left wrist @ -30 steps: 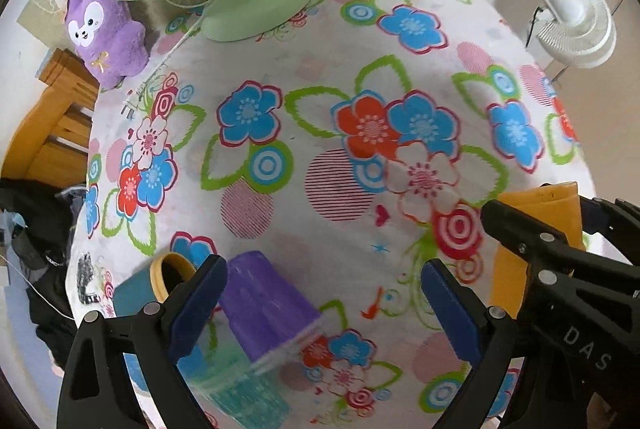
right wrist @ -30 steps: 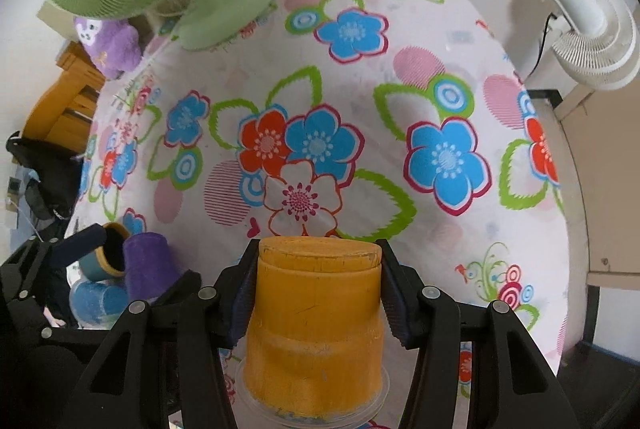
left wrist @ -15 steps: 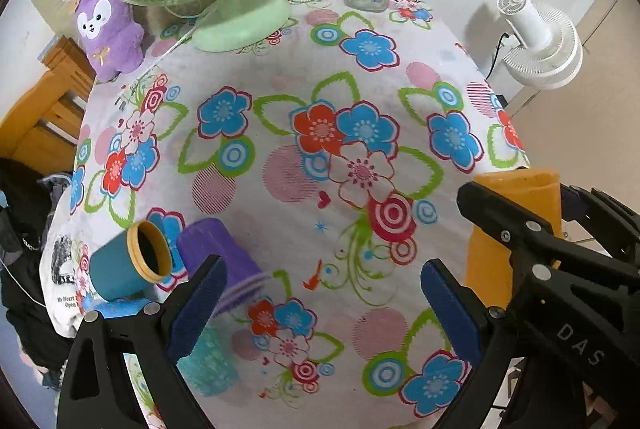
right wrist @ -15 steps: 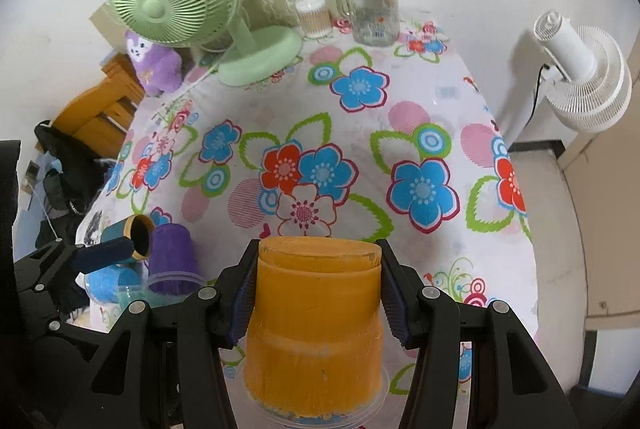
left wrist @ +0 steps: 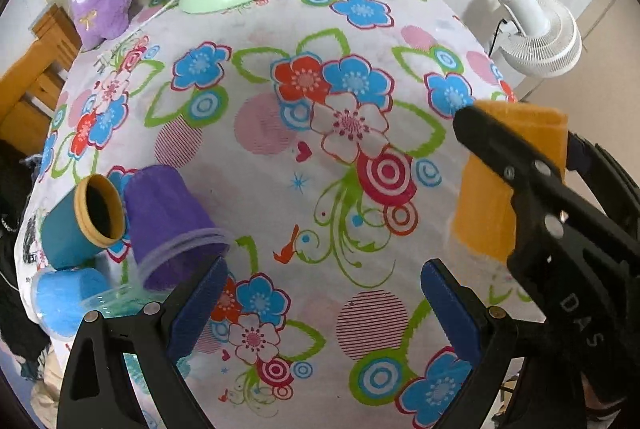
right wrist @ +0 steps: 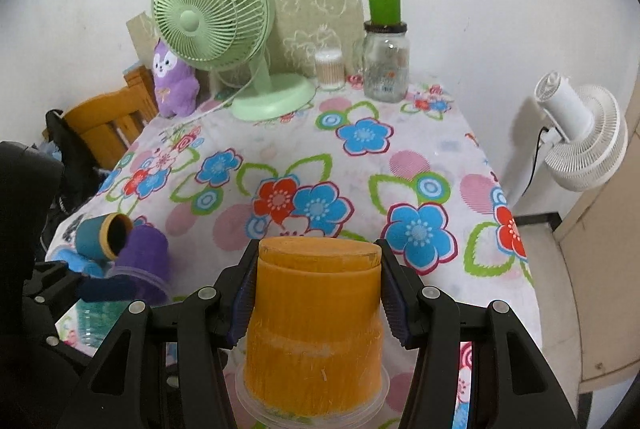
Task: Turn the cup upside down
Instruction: 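Hold the orange cup base up in the right tool and carry it over the table, then lower the orange cup rim-down onto the table and open the right tool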
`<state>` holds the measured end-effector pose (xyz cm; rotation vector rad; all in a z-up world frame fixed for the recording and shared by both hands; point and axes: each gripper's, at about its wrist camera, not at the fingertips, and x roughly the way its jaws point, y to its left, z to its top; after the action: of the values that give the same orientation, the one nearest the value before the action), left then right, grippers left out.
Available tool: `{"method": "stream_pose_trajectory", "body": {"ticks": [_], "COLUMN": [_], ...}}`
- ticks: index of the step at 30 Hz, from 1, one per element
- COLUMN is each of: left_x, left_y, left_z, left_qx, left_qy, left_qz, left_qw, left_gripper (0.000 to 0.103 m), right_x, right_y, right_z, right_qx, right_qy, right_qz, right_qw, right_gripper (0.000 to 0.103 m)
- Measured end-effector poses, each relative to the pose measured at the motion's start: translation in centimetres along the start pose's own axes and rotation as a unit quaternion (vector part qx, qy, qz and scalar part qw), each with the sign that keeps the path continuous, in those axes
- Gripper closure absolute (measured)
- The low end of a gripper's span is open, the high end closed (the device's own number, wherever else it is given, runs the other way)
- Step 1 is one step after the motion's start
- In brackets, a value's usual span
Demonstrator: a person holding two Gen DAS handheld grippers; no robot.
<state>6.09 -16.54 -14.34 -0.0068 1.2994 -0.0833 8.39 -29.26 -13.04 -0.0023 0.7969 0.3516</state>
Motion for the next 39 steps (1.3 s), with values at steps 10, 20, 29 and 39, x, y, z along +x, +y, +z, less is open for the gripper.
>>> {"method": "stream_pose_trajectory", "body": {"ticks": [10,20,29,39], "left_x": [3.4,5.1,5.1,5.2], "left_y": [0.6,1.9,2.6,1.5], "left_z": [-2.4,-4.1,-4.6,-5.5], "left_qx": [0.009,0.013,0.026,0.04], "left_qy": [0.022,0.032,0.033,0.043], "left_qz": [-0.002,-0.001,-0.009,-0.014], "left_qw": [0.9997,0.9994,0.9991,0.9982], "left_gripper": [0.005,0.005,0.004,0.004], "right_x": [2.4,4.0,2.6,2.0], "right_y": [0.4,2.3,2.4,2.9], "right_z": [-2.7,-3.6,-5.0,-6.6], "right_qx": [0.004,0.0,0.018,0.031], "right_qy": [-0.049,-0.077,-0.075,-0.048], "right_qz": [-0.014,-0.028,-0.041,-0.043], "right_qw": [0.999,0.997,0.996,0.997], "right_gripper": [0.046,0.046,0.045,0.035]}}
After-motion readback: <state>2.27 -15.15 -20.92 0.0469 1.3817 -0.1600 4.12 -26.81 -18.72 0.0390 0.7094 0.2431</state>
